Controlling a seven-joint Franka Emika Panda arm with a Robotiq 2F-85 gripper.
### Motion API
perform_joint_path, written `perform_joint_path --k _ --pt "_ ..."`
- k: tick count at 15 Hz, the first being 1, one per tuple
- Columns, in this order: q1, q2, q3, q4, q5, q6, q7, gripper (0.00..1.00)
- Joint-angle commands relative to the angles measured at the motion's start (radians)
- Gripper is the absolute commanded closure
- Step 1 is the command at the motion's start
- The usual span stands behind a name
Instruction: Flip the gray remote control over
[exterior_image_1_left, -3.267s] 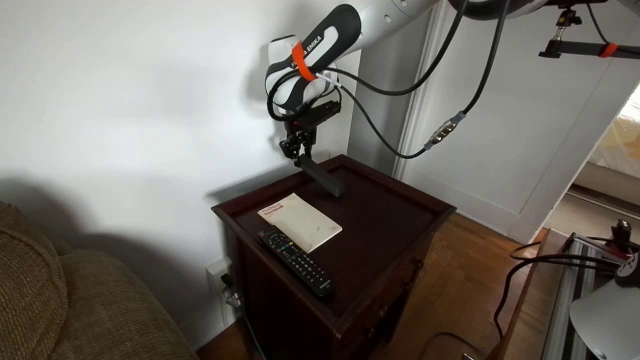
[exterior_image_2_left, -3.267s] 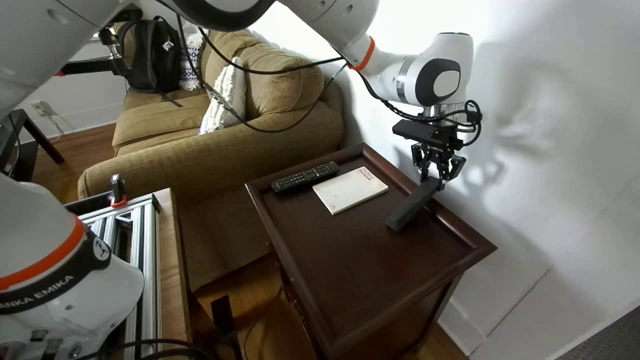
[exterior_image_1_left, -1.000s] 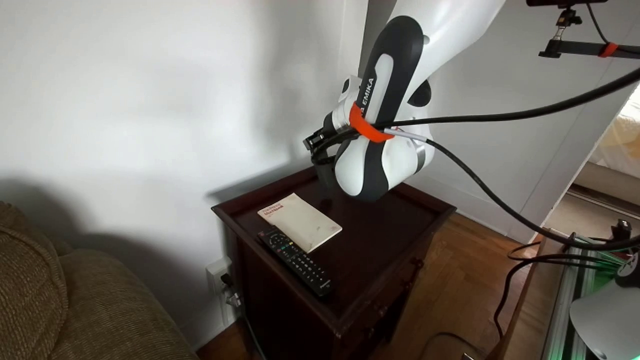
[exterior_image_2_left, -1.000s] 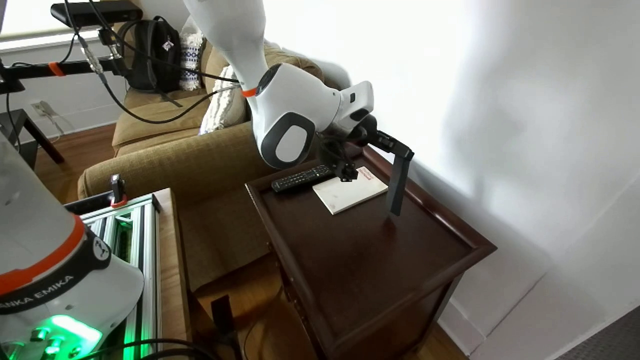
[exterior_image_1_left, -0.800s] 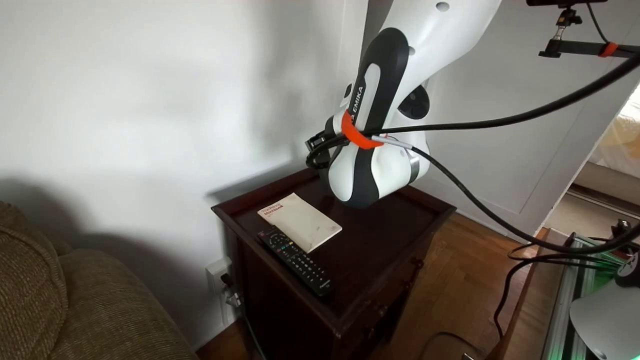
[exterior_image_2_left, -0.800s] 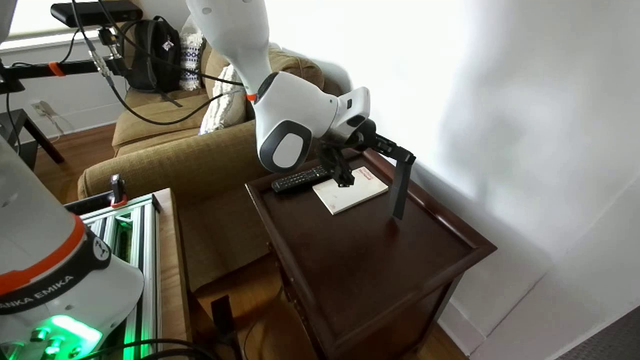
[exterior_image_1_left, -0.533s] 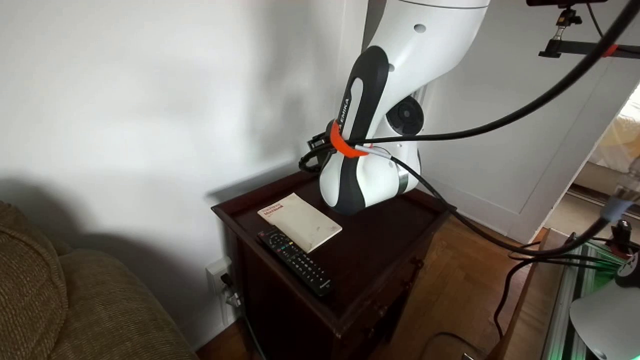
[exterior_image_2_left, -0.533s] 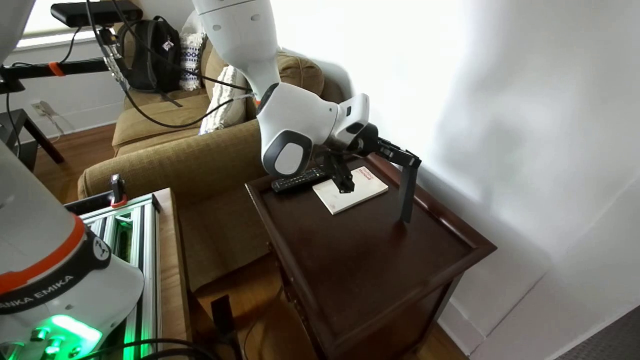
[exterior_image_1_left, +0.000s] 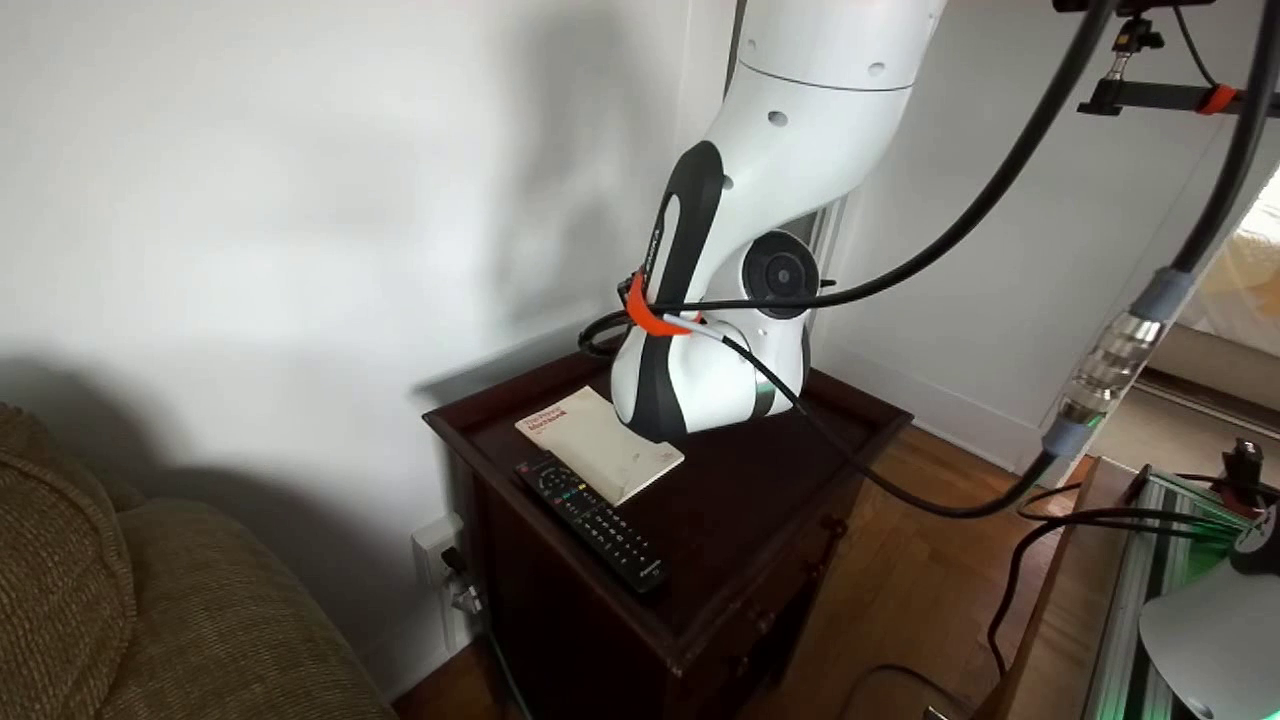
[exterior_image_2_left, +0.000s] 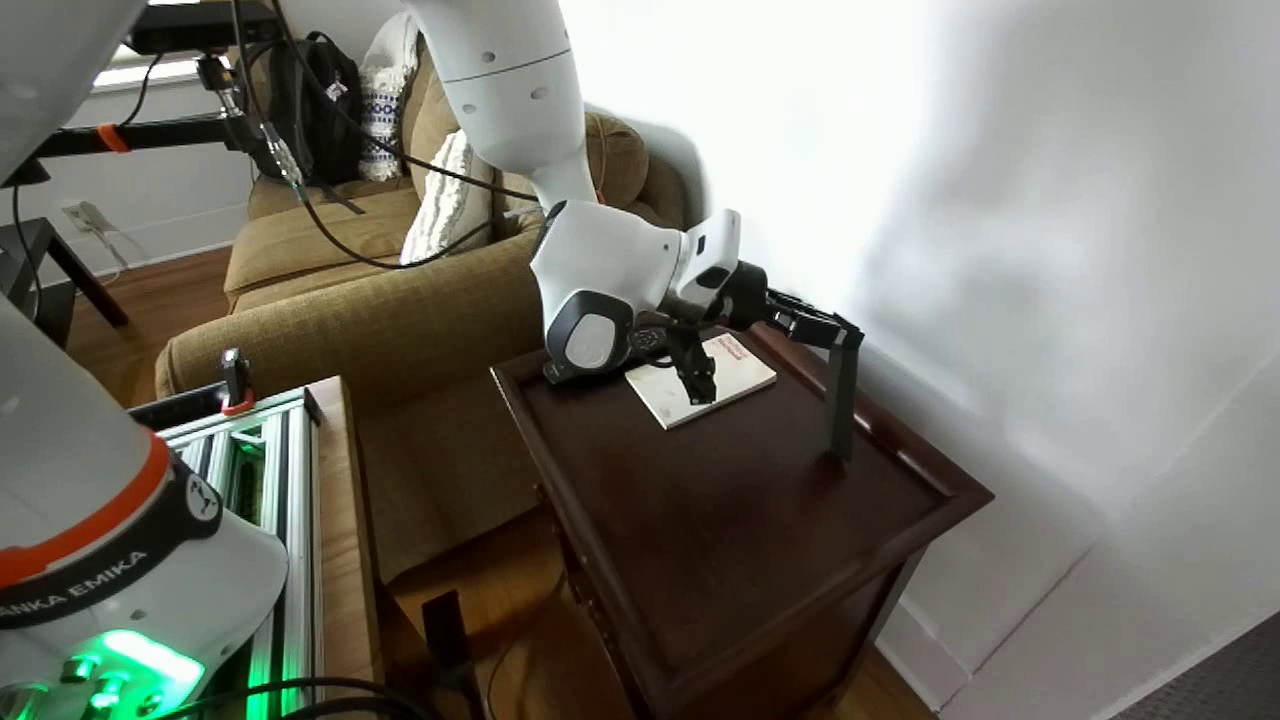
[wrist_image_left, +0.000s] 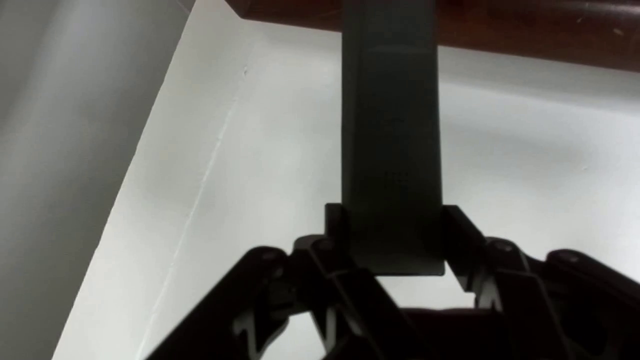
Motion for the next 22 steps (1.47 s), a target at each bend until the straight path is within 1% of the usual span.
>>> perform_joint_path --k 1,3,4,7,8,9,10,11,12,15,16,19,22 --pt "-0.045 -0.007 0.045 0.005 -0.003 0.018 -0.032 0.49" --pt "-0.047 -0.009 0.047 0.005 -0.003 0.018 -0.033 0.49" --pt "-0.035 0.016 0.039 0.023 0.019 0.047 -0.046 0.74" --pt "-0.024 0.067 0.034 0.062 0.05 0.148 -0.068 0.74" --pt "0.123 0.096 -0.117 0.086 0.087 0.077 0.009 0.74" --pt "0.135 0.119 -0.126 0.101 0.109 0.079 0.008 0.74" --pt "0.08 0.138 -0.072 0.109 0.106 0.121 -0.009 0.74" --pt "0.05 0.134 -0.028 0.122 0.128 0.129 -0.045 0.74" --pt "0.106 0.161 -0.08 0.135 0.15 0.096 -0.003 0.74" --pt "0.11 0.2 -0.078 0.173 0.177 0.092 0.016 0.74" --pt "0.133 0.215 -0.096 0.186 0.193 0.073 0.028 0.74" --pt "0.125 0.221 -0.072 0.199 0.22 0.074 0.014 0.74" --pt "0.122 0.209 -0.052 0.187 0.237 0.074 0.006 0.74"
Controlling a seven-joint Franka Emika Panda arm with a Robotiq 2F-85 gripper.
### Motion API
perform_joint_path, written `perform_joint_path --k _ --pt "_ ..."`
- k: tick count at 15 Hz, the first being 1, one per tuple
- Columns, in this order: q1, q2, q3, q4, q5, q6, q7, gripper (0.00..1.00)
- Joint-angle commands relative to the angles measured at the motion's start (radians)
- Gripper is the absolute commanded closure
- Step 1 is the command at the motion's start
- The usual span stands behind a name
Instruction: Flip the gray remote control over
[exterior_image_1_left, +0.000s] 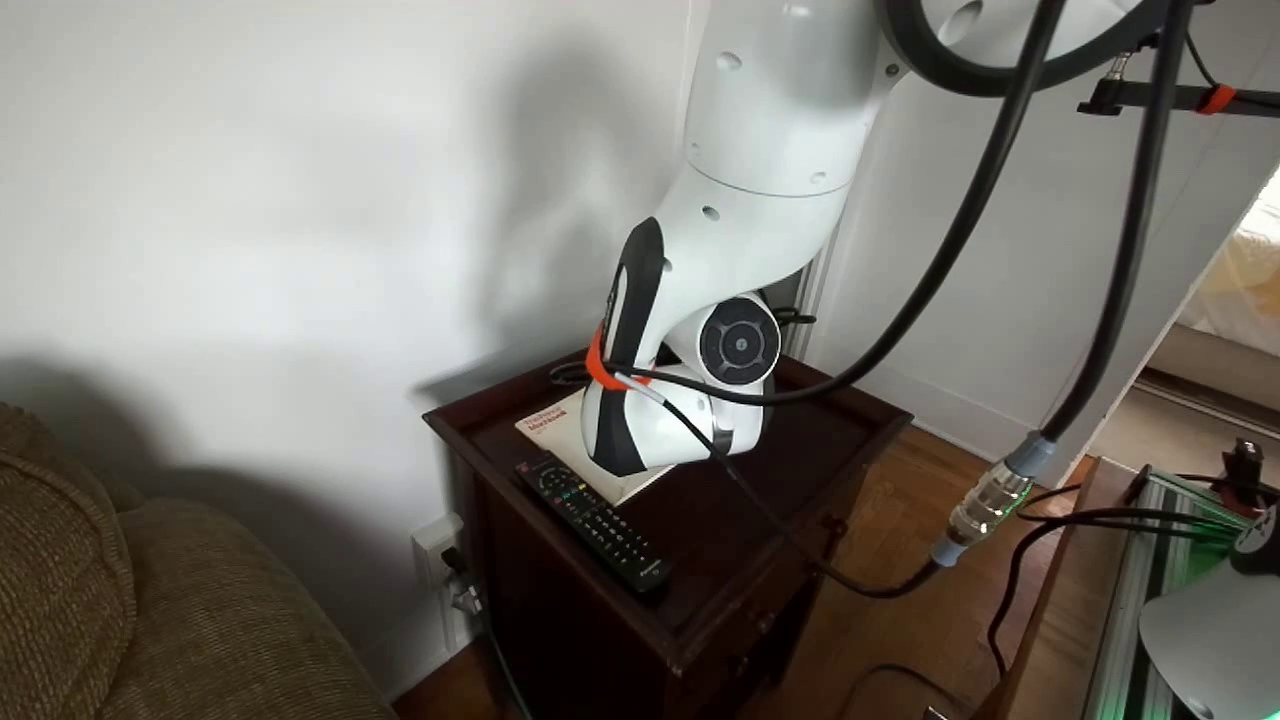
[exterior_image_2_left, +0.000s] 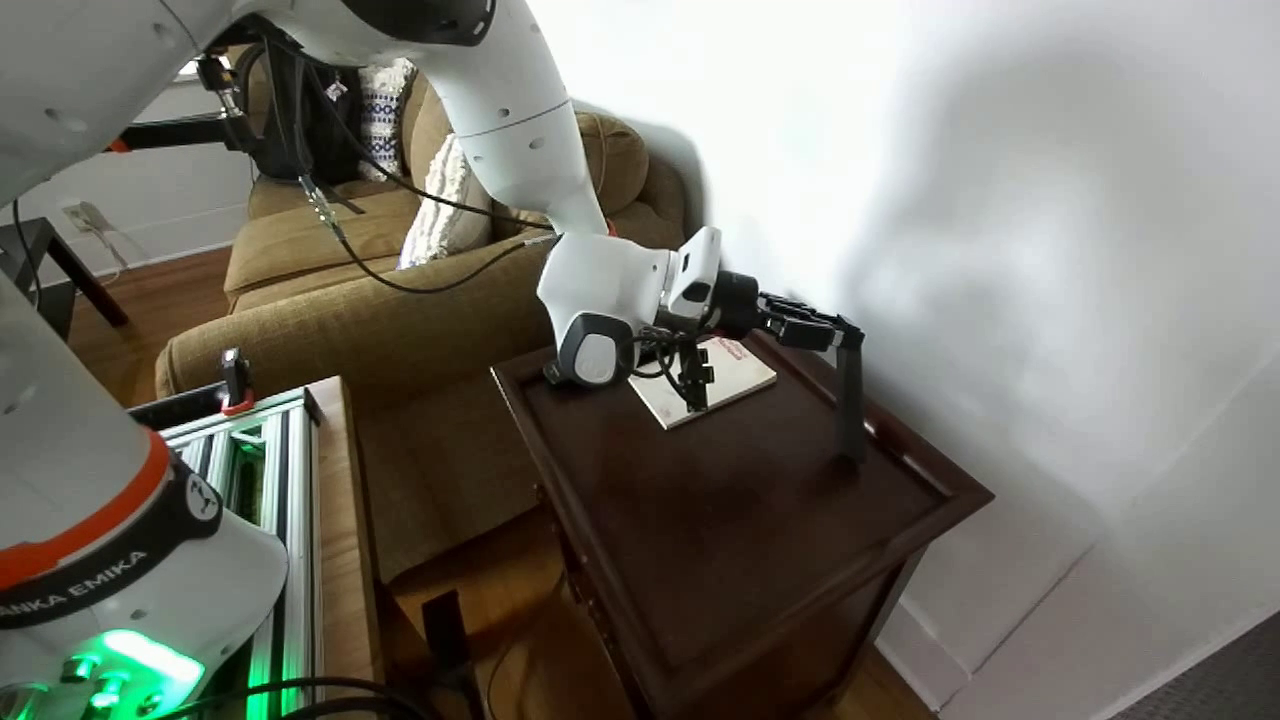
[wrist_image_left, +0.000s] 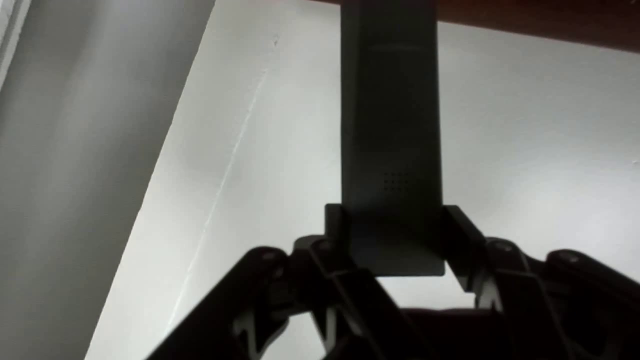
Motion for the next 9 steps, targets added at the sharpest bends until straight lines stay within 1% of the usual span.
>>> perform_joint_path --k 1,6,7,8,9 --pt "0.006 0.031 0.025 0.016 0.042 0.0 0.013 0.74" --pt "0.037 0.035 0.01 0.011 0.071 0.0 0.019 0.74" --pt "0.043 0.036 0.007 0.011 0.076 0.0 0.019 0.6" --pt "0.042 0.035 0.01 0.012 0.08 0.0 0.016 0.33" --pt "0.046 0.035 0.009 0.011 0.083 0.0 0.016 0.23"
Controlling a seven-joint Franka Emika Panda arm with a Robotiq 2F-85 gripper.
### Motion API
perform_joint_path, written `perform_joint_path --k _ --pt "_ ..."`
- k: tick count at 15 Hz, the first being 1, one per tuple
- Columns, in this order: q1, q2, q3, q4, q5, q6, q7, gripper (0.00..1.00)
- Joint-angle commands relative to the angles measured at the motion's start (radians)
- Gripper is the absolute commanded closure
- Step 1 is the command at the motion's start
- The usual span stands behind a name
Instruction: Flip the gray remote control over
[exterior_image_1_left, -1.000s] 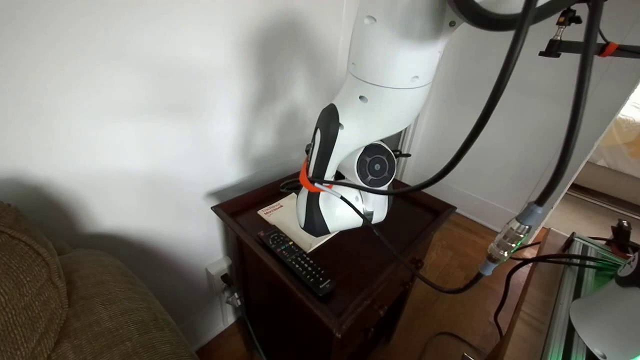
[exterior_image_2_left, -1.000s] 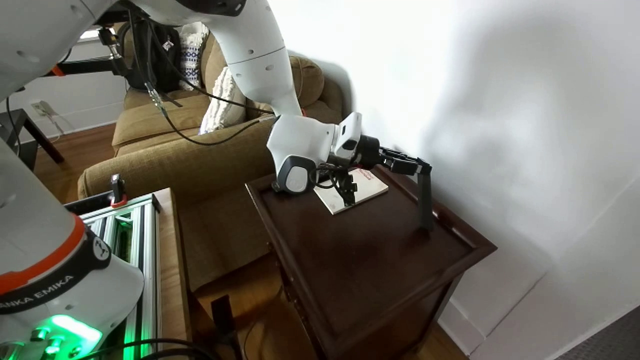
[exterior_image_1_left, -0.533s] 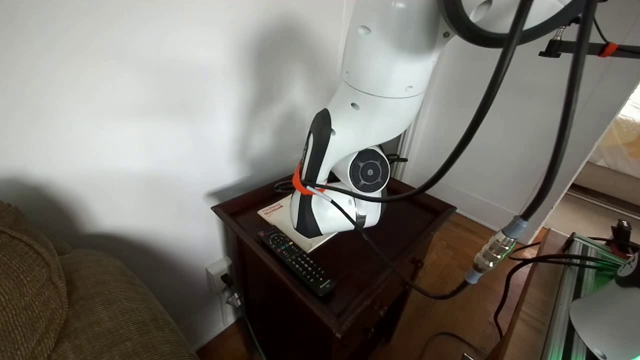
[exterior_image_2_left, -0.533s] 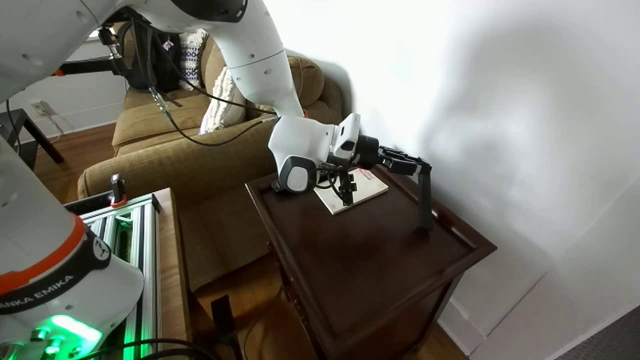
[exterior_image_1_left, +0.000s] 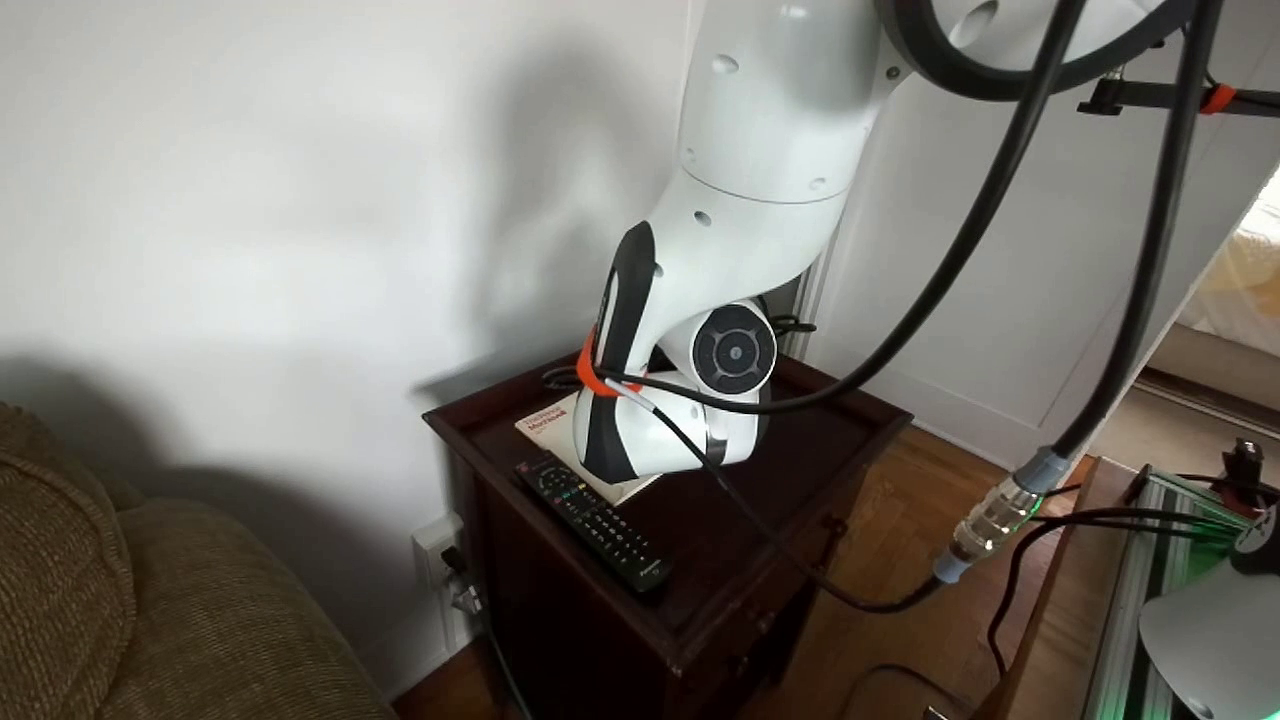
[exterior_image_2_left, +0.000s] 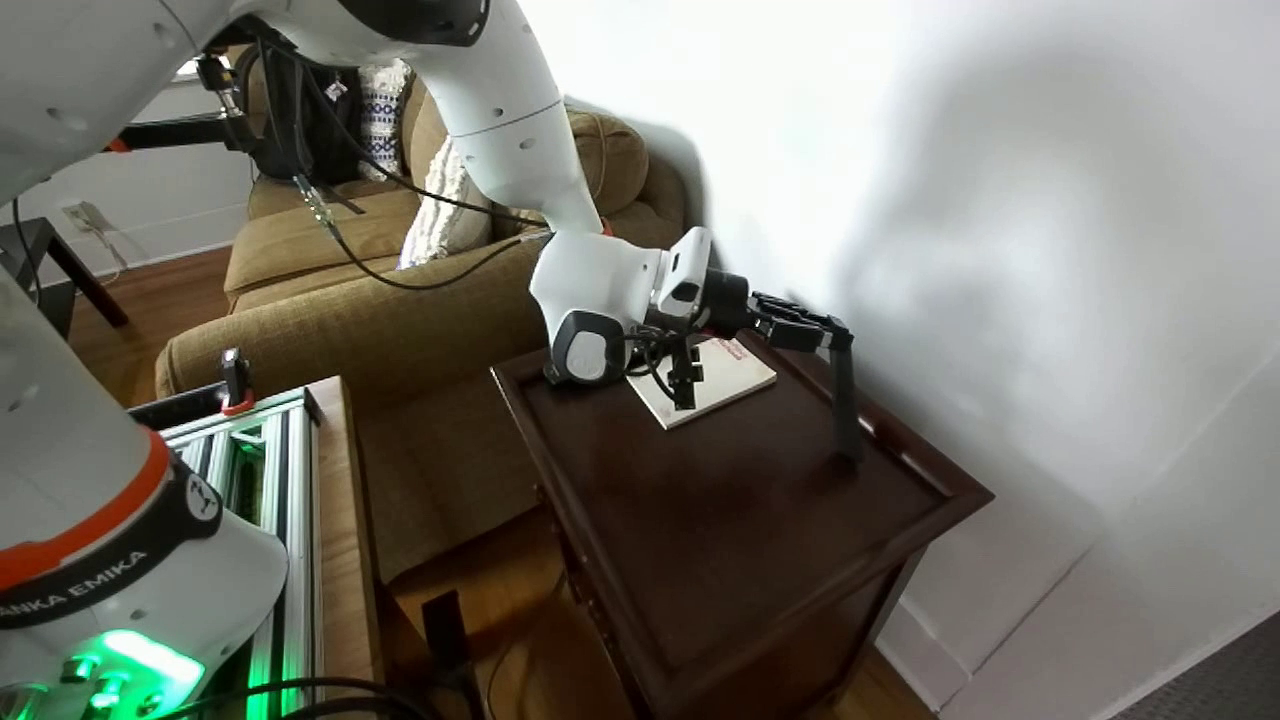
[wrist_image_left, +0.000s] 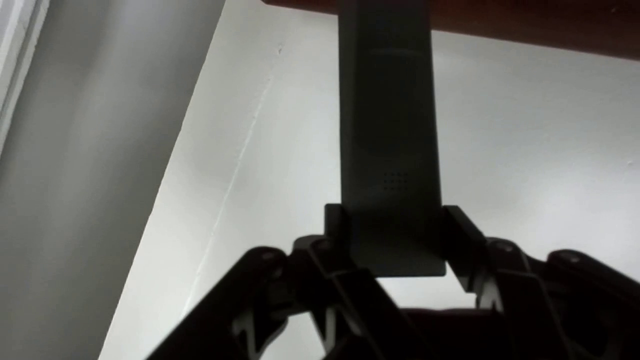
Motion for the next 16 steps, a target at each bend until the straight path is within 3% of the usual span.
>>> perform_joint_path --k 1,2,3,5,8,9,10,12,16 --pt "-0.015 0.026 0.043 0.011 0.012 0.024 0.002 0.18" --pt "-0.02 0.028 0.052 0.011 0.008 0.028 -0.001 0.16" --pt "-0.021 0.03 0.059 0.011 0.006 0.028 0.001 0.53" --pt "-0.026 0.03 0.071 0.008 0.001 0.027 -0.001 0.49" --pt "-0.034 0.03 0.082 0.008 0.0 0.027 -0.004 0.73" --pt "-0.038 0.027 0.085 0.006 -0.004 0.027 -0.008 0.69" --pt "-0.05 0.015 0.095 -0.001 -0.013 0.027 -0.007 0.38" --pt "-0.09 -0.029 0.132 -0.03 -0.032 0.027 -0.026 0.42" --pt "-0.154 -0.128 0.184 -0.093 -0.023 -0.049 -0.092 0.14"
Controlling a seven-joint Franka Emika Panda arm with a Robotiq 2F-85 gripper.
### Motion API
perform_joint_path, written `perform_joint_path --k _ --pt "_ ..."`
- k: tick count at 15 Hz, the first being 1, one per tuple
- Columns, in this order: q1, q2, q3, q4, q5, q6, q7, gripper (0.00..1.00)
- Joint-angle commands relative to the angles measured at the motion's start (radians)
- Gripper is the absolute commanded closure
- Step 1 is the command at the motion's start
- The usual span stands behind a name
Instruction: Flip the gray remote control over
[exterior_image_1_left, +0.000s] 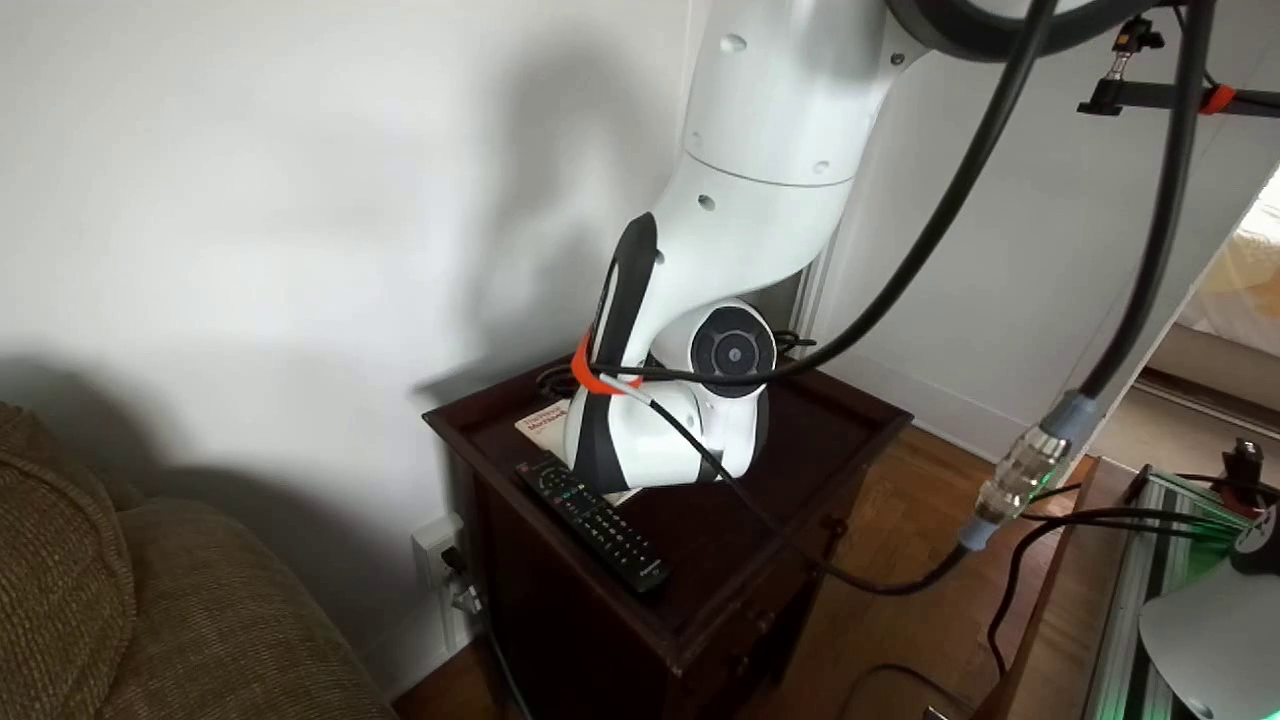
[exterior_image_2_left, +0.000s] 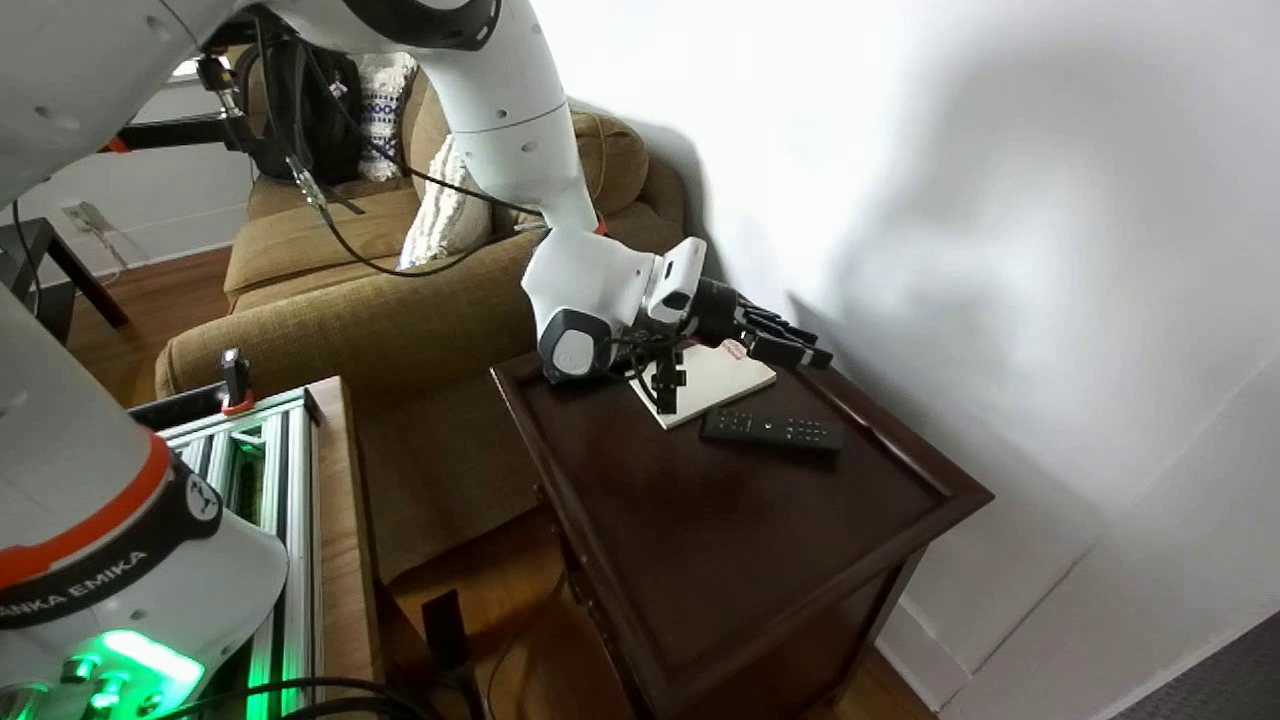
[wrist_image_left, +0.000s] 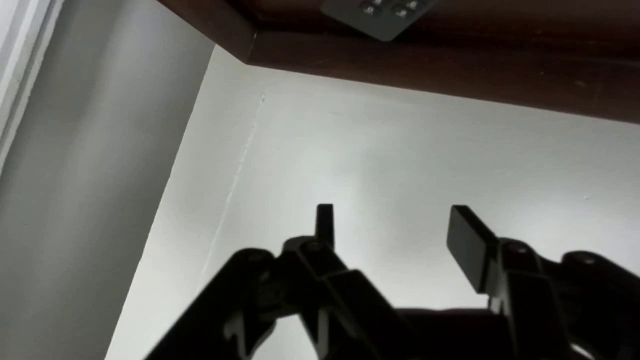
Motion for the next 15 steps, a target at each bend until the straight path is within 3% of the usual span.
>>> perform_joint_path --k 1,2,7,15 --pt "-0.078 -0.114 0.068 -0.084 0.0 -0.054 -0.07 0.07" --pt "-0.091 -0.146 0.079 -0.102 0.01 -0.085 -0.09 0.01" --pt "-0.131 -0.271 0.093 -0.166 0.04 -0.287 -0.148 0.0" --pt "-0.116 -0.429 0.028 -0.215 0.306 -0.667 -0.352 0.0"
